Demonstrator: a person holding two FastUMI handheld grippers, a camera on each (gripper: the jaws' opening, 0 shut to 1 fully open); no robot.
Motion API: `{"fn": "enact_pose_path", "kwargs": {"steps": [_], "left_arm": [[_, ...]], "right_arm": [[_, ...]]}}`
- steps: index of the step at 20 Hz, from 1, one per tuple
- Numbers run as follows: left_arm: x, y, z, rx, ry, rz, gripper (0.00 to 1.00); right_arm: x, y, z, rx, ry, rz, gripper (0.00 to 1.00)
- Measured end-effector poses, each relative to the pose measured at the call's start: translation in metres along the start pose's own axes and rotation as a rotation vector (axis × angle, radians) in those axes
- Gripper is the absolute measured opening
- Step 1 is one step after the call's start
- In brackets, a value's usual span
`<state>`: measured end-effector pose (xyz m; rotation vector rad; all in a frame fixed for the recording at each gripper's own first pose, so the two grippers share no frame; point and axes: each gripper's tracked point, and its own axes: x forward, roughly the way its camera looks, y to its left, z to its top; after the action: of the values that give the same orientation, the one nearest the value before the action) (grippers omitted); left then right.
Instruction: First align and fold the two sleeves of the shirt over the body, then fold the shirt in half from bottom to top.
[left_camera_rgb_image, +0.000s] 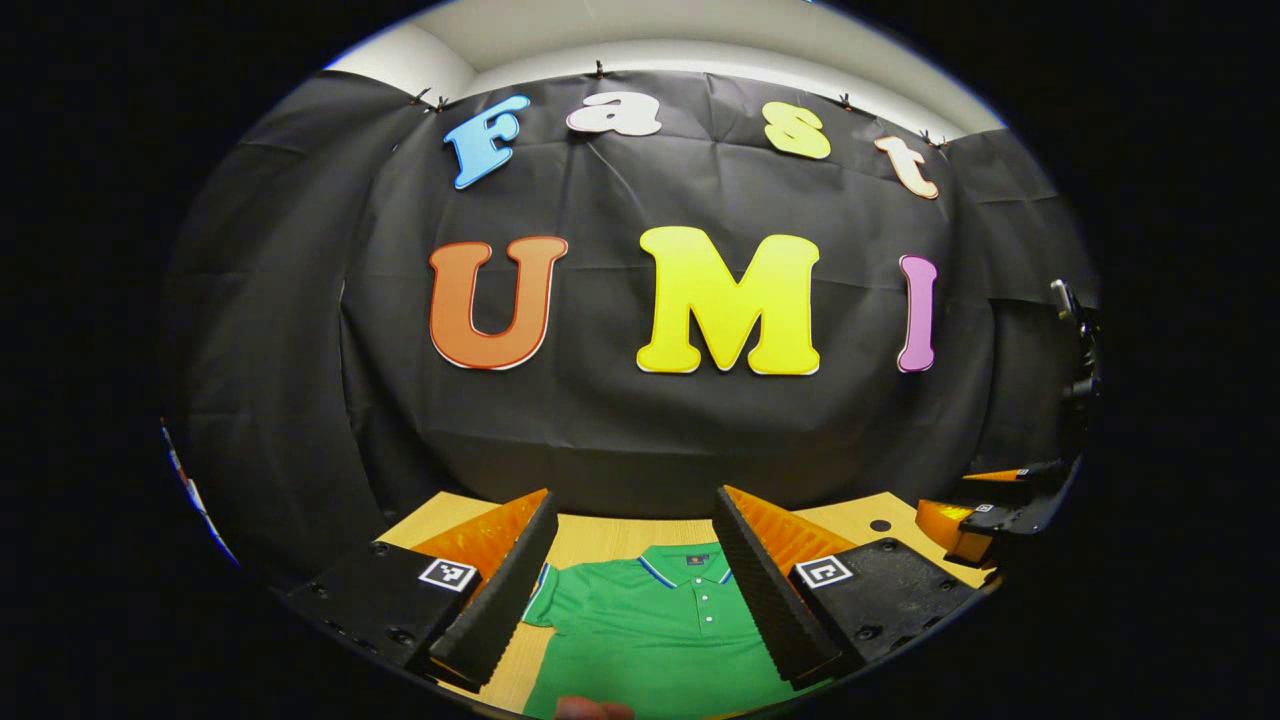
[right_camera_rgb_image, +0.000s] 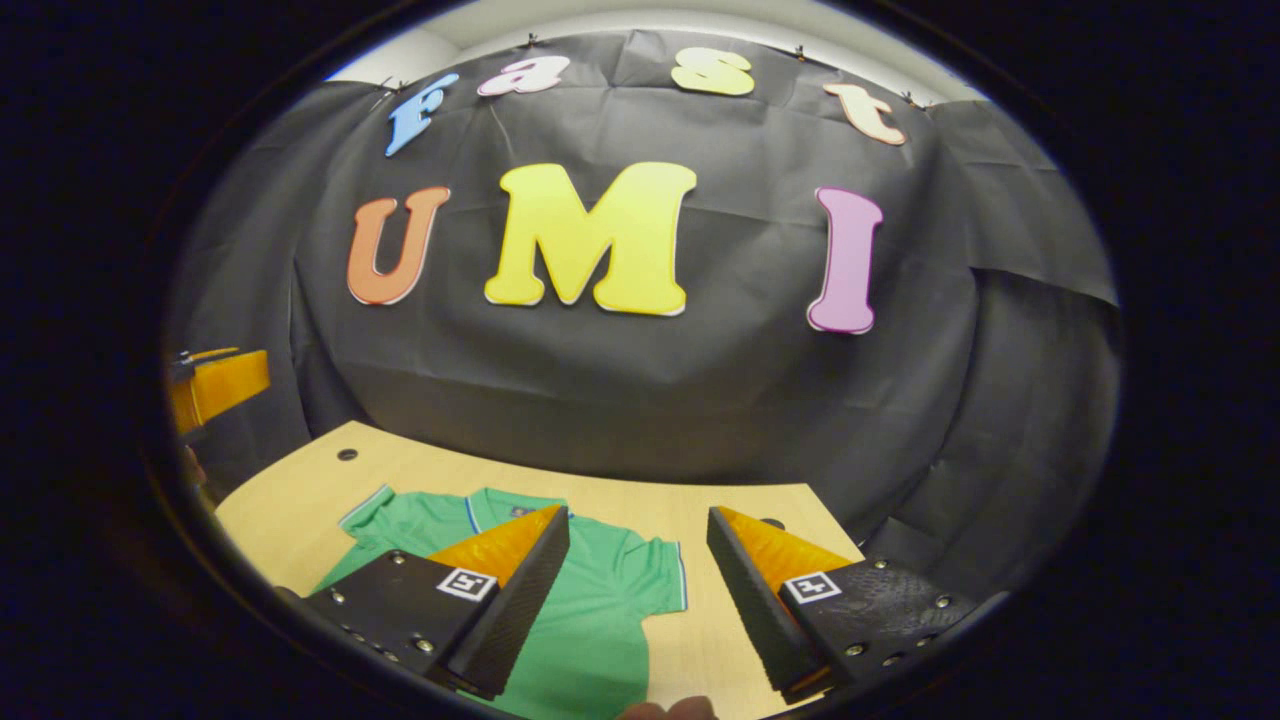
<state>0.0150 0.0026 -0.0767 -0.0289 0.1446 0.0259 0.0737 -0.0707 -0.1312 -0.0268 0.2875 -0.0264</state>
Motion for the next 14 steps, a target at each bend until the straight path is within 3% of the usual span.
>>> {"fn": "enact_pose_path", "kwargs": {"steps": [10, 14], "left_arm": [[-0.015, 0.007, -0.012, 0.033, 0.055, 0.082, 0.99], [-0.016, 0.008, -0.019, 0.02, 0.078, 0.115, 0.99]], "right_arm": [[0.108, -0.039, -0.084, 0.075, 0.153, -0.031, 0.89], [0.152, -0.042, -0.113, 0.036, 0.198, -0.014, 0.89]]}}
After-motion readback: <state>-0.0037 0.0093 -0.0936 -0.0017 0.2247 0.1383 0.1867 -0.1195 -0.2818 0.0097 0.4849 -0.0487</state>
